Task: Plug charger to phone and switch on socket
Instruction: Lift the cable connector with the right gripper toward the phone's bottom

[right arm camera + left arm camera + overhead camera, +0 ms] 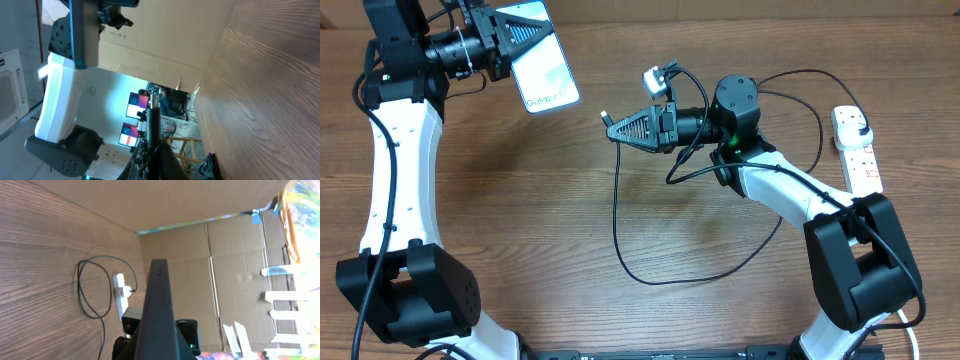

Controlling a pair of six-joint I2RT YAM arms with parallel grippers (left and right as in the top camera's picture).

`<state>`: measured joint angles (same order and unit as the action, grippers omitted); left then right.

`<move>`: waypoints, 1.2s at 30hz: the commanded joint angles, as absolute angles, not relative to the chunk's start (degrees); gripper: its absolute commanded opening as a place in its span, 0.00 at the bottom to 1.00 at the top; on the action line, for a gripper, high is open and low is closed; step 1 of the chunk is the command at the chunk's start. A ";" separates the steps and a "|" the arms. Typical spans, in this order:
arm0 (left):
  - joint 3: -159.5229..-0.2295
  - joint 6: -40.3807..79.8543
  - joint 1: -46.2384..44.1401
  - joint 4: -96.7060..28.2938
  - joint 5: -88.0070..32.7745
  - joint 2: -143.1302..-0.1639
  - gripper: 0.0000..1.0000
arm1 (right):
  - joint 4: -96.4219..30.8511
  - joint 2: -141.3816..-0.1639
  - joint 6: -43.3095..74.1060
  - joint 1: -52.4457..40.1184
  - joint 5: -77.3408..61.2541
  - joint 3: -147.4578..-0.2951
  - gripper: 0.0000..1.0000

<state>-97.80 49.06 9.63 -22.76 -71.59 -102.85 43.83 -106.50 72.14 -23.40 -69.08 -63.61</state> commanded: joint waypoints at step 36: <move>-98.39 60.34 8.05 -5.23 -68.84 -102.74 0.04 | 66.76 -106.48 93.30 -28.88 -62.59 -64.34 0.04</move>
<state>-97.78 54.26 8.71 -9.15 -68.34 -102.89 65.63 -106.50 88.42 -28.97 -66.81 -63.64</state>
